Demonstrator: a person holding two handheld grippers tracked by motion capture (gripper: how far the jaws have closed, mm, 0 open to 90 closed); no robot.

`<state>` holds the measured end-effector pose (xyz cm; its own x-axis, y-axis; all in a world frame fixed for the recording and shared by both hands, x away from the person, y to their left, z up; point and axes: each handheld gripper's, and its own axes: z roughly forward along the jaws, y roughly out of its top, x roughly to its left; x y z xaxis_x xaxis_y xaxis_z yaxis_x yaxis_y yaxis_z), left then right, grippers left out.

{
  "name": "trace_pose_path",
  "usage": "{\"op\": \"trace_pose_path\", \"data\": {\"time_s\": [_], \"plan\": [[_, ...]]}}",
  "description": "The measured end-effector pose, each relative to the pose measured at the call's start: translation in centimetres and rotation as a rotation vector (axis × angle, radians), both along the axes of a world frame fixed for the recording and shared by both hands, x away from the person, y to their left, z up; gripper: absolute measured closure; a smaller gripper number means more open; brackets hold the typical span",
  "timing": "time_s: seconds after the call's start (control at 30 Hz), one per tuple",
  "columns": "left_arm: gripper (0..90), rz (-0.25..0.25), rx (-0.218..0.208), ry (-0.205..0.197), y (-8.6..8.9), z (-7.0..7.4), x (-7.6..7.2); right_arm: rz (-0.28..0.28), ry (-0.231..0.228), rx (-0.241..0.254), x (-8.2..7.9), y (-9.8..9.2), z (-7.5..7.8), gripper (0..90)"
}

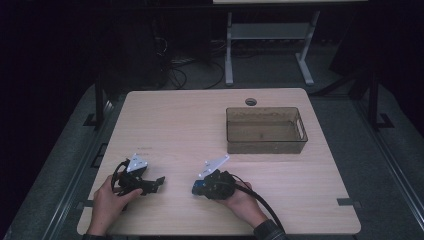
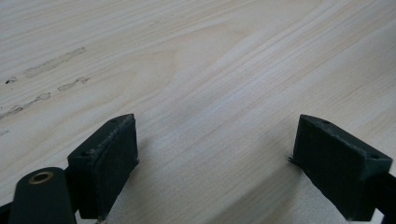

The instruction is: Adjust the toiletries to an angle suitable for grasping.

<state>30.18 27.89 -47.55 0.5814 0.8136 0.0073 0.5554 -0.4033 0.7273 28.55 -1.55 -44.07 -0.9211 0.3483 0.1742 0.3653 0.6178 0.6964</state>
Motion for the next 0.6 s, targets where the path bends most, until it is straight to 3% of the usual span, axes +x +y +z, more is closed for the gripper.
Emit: {"op": "trace_pose_path", "data": {"time_s": [0.43, 0.6], "plan": [[12.7, 0.0, 0.001, 0.0, 0.0, 0.0, 0.0, -0.062, 0.003, -0.013, 1.3, -1.0, 0.0, 89.9], [12.7, 0.0, 0.001, 0.0, 0.0, 0.0, 0.0, -0.088, -0.005, -0.042, 1.7, -1.1, -0.3, 89.9]]}}
